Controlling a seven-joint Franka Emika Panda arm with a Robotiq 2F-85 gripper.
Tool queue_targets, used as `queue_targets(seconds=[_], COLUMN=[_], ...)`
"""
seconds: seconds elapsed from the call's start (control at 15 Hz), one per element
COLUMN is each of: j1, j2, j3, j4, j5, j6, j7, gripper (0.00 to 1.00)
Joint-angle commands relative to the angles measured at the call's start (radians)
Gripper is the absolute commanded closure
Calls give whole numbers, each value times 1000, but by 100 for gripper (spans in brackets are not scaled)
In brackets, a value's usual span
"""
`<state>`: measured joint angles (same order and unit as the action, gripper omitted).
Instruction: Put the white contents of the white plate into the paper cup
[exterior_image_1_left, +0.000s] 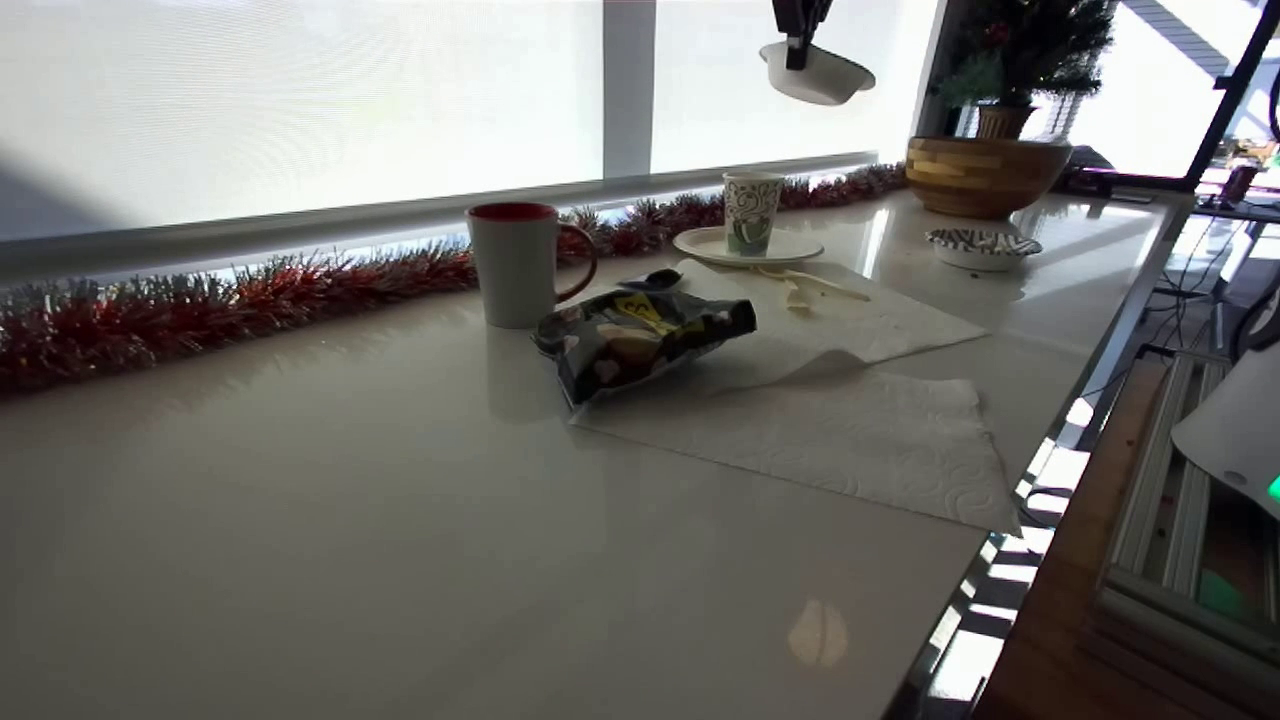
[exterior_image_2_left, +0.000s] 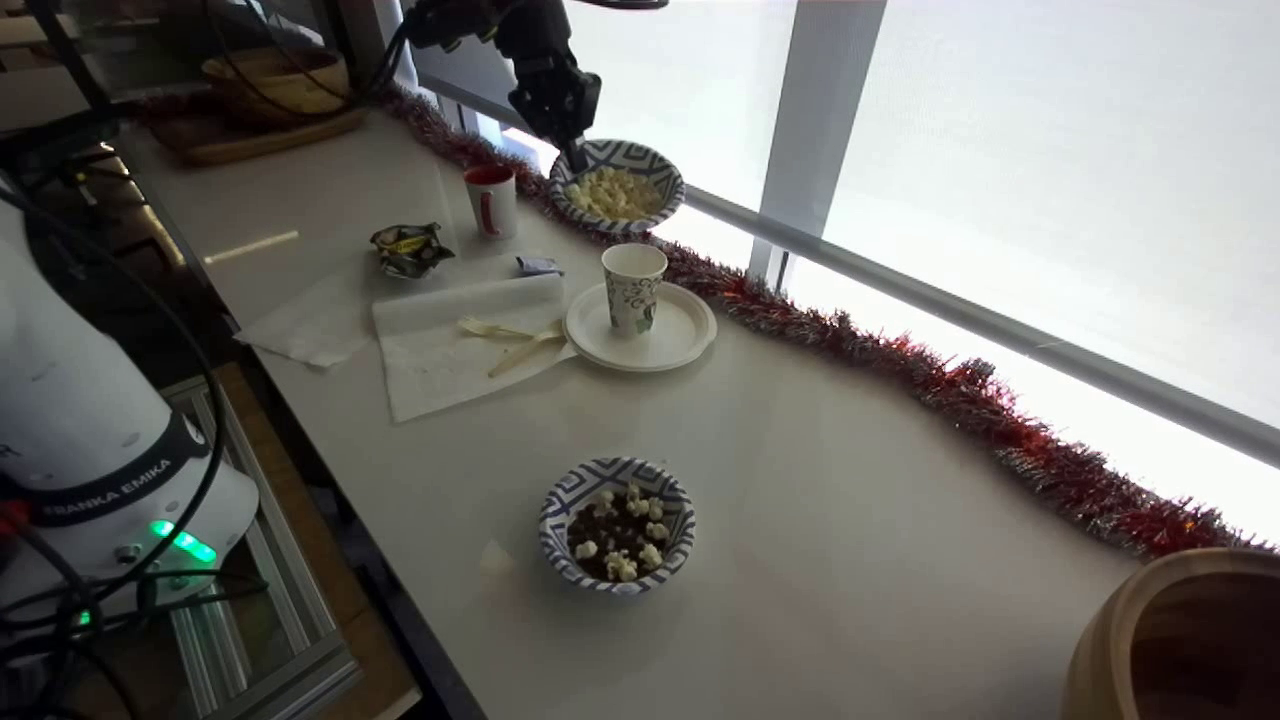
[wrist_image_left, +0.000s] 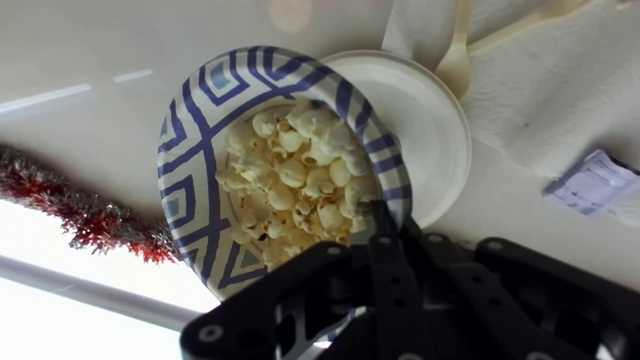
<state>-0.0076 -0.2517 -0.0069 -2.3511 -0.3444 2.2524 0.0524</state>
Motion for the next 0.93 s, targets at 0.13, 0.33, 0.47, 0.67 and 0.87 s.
queue_targets(seconds=[0.13, 0.33, 0.47, 0.67, 0.87], j1=[32, 34, 31, 28, 24], j2=[90, 128, 151, 179, 195], j3=[-11, -14, -14, -16, -18], j4=[148, 176, 190, 201, 201], j5=[218, 314, 372, 453, 522], j6=[-62, -56, -52, -47, -38], j7=[-156, -204, -229, -274, -314], gripper=[99, 99, 99, 99, 99])
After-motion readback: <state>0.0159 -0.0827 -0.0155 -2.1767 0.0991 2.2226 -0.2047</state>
